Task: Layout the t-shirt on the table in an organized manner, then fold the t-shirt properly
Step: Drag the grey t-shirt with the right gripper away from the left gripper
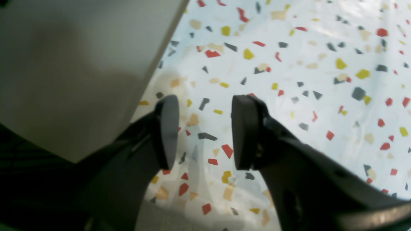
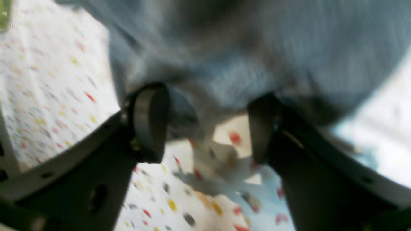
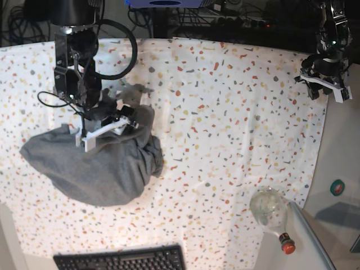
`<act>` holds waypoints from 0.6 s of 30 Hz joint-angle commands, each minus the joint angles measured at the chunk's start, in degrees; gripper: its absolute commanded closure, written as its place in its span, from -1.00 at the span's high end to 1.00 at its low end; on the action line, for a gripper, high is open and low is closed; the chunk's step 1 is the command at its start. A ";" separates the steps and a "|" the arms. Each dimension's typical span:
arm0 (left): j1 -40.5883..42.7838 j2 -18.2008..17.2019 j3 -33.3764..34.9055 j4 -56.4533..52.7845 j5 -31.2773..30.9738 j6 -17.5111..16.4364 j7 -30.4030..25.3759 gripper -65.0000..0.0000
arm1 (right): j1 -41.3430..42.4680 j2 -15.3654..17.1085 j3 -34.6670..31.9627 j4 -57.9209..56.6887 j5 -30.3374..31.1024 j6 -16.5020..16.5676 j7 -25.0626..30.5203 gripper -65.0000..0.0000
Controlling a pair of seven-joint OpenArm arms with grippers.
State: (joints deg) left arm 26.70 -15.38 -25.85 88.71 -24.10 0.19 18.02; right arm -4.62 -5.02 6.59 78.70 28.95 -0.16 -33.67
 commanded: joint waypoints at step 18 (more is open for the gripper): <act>-5.29 -1.02 14.72 -1.72 0.14 0.03 -1.10 -0.21 | -20.83 9.37 11.21 34.93 0.72 13.48 -4.18 -1.00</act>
State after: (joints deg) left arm 21.76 -15.62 -10.79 86.19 -23.90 0.38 18.24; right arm -24.99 3.86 17.69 113.08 29.65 13.13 -38.57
